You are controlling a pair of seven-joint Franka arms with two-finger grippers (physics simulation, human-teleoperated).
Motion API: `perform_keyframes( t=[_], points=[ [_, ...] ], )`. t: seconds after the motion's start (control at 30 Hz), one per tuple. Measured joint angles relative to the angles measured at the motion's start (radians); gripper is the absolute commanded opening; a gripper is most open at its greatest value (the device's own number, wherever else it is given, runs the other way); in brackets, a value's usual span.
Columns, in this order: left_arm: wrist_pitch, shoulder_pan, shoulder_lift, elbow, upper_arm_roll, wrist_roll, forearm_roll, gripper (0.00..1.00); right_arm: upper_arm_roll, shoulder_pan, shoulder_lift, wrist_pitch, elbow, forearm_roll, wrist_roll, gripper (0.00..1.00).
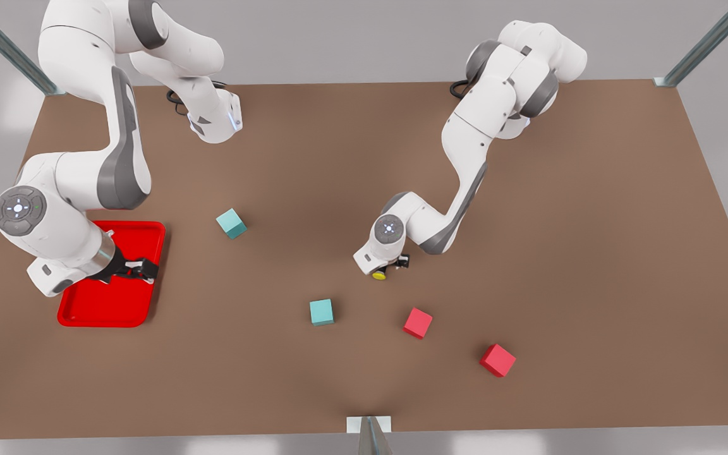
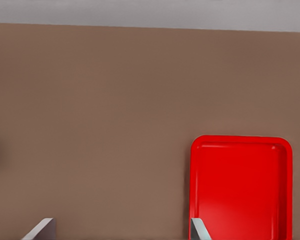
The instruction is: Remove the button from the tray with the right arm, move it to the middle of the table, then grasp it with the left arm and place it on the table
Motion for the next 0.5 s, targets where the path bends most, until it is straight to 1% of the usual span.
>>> perform_keyframes(
  t=[0.17, 0.2, 0.23, 0.27, 0.33, 0.37, 0.4, 0.47, 0.5],
  points=[
    [0.013, 0.0, 0.004, -0.003, 0.0, 0.004, 0.001, 0.99, 0.0, 0.001, 0.0, 0.006, 0.001, 0.0, 0.003, 1.0],
    [0.014, 0.0, 0.005, -0.003, 0.0, 0.004, 0.001, 0.96, 0.0, 0.002, 0.0, 0.007, 0.0, -0.001, 0.004, 1.0],
    [0.016, 0.0, 0.005, -0.003, 0.0, 0.005, 0.001, 0.9, 0.0, 0.002, 0.001, 0.008, 0.0, -0.002, 0.004, 1.0],
    [0.017, 0.0, 0.005, -0.004, 0.0, 0.005, 0.001, 0.81, 0.0, 0.003, 0.001, 0.009, 0.0, -0.002, 0.004, 1.0],
    [0.018, 0.001, 0.005, -0.004, 0.0, 0.006, 0.001, 0.77, 0.0, 0.004, 0.001, 0.01, 0.0, -0.003, 0.005, 1.0],
    [0.019, 0.001, 0.005, -0.004, 0.0, 0.006, 0.001, 0.7, 0.0, 0.006, 0.001, 0.01, 0.0, -0.003, 0.006, 1.0],
    [0.019, 0.001, 0.005, -0.004, 0.0, 0.007, 0.001, 0.59, 0.0, 0.007, 0.001, 0.009, 0.001, -0.003, 0.006, 1.0],
    [0.019, 0.002, 0.005, -0.004, 0.0, 0.006, 0.002, 0.45, 0.0, 0.009, 0.0, 0.007, 0.001, -0.004, 0.007, 1.0],
    [0.018, 0.003, 0.004, -0.003, 0.0, 0.004, 0.003, 0.44, 0.0, 0.01, 0.0, 0.006, 0.001, -0.004, 0.008, 1.0]
  ],
)
